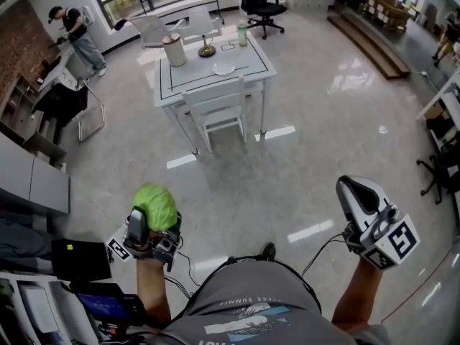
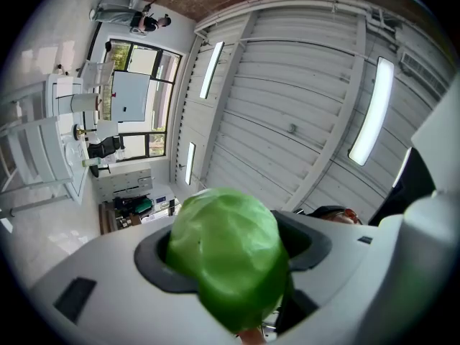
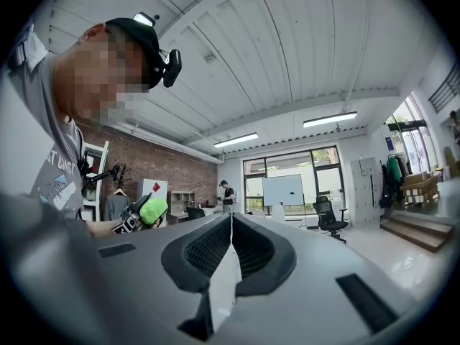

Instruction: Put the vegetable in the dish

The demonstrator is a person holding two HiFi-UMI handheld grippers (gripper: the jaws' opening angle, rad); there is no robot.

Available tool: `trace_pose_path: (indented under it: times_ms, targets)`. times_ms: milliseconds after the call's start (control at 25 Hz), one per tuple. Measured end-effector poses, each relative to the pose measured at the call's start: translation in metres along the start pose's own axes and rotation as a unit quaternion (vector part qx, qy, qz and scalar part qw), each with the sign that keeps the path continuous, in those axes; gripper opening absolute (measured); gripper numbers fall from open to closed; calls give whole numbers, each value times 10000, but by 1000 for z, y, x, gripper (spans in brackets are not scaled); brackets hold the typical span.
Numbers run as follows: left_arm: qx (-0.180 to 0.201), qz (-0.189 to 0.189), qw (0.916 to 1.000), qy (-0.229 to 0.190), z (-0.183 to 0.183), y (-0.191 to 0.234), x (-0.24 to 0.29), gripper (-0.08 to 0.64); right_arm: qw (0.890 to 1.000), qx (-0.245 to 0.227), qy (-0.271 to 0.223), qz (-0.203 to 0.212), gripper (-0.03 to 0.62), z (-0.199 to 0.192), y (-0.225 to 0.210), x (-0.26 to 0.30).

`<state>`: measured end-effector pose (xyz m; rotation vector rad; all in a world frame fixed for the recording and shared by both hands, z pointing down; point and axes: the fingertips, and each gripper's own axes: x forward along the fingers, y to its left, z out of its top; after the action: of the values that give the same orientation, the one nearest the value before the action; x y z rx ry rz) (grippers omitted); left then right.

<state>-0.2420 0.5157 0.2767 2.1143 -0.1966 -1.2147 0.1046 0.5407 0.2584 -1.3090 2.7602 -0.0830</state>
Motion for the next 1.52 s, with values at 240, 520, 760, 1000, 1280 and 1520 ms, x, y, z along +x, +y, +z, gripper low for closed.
trace_pose_path:
  times_ms: [240, 520, 760, 1000, 1280, 1520]
  targets:
    - [128, 88, 9998, -84, -32, 17, 26, 310, 9996, -26, 102, 259, 9, 7, -41, -7]
    - [303, 17, 9994, -161, -55, 35, 55, 310, 9994, 36, 82, 326, 8, 4, -89, -13]
    - [319, 207, 9992, -146, -54, 40, 58, 310, 9987, 159, 82, 469, 9, -5, -97, -11]
    - [161, 167, 9997, -32, -35, 64, 67, 310, 9995, 220, 149, 158, 9, -11, -106, 6]
    - [-7, 23, 9999, 143, -7, 79, 77, 310, 9998, 180, -8, -52, 9, 1, -99, 26]
    - [-149, -84, 9996, 232, 39, 105, 71, 310, 9997, -34, 103, -238, 9, -14, -88, 64]
